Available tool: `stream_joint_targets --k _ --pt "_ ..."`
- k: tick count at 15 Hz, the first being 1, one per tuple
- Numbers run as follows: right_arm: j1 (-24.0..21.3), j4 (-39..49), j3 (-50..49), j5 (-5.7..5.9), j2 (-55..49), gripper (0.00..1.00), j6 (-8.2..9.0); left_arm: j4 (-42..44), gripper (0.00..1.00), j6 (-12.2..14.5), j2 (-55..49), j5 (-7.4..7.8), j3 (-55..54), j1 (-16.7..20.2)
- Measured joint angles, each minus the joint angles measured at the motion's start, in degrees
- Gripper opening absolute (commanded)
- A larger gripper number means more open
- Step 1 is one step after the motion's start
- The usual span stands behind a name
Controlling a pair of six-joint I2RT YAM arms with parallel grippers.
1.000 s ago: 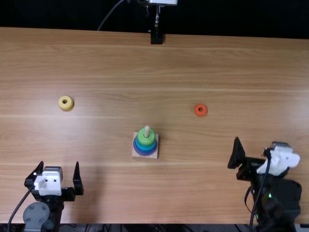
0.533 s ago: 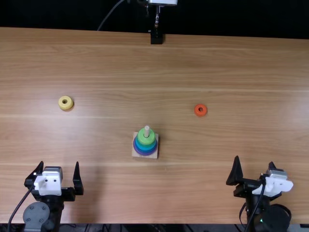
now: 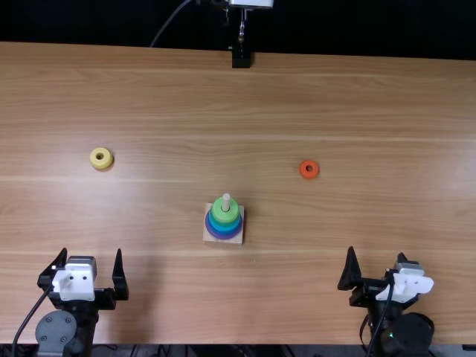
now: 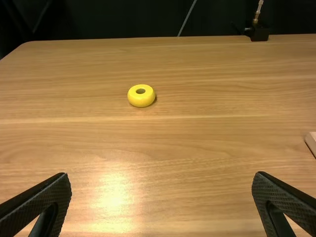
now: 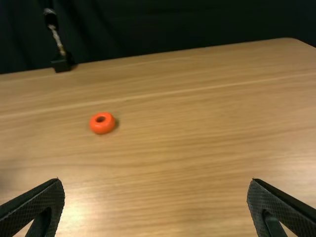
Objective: Build the Hanoi tower: stack the rings onto the peg from bottom to top in this color order: purple, dark blue, light blue, dark green, light green, yellow, orange.
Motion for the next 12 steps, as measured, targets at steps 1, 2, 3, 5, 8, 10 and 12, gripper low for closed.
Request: stream_joint_targets --k 1,2,3,5,8,10,12 --pt "-0.1 0.4 -0.2 -0.39 0.0 1.00 0.00 0.0 1.00 0.0 0.0 0.04 0.0 0.0" --pt "-0.2 0.6 -0.3 -0.61 0.0 1.00 -0.02 0.0 1.00 0.0 0.0 0.02 0.0 0.0" --pt "-0.7 1.2 -0.5 -0.92 -0.6 1.00 -0.02 0.0 1.00 0.0 0.0 0.02 0.0 0.0" --pt "-1.5 1.2 -0.5 -1.07 -1.0 1.00 0.00 0.0 1.00 0.0 0.0 0.04 0.0 0.0" --pt "-1.7 0.3 -0.5 -1.31 -1.0 1.00 -0.02 0.0 1.00 0.0 0.0 0.02 0.0 0.0" --pt "-1.7 0.3 -0.5 -1.44 -1.0 1.00 -0.04 0.0 1.00 0.0 0.0 0.02 0.0 0.0" --pt "-1.8 0.3 -0.5 -1.46 -1.0 1.00 -0.07 0.0 1.00 0.0 0.0 0.00 0.0 0.0"
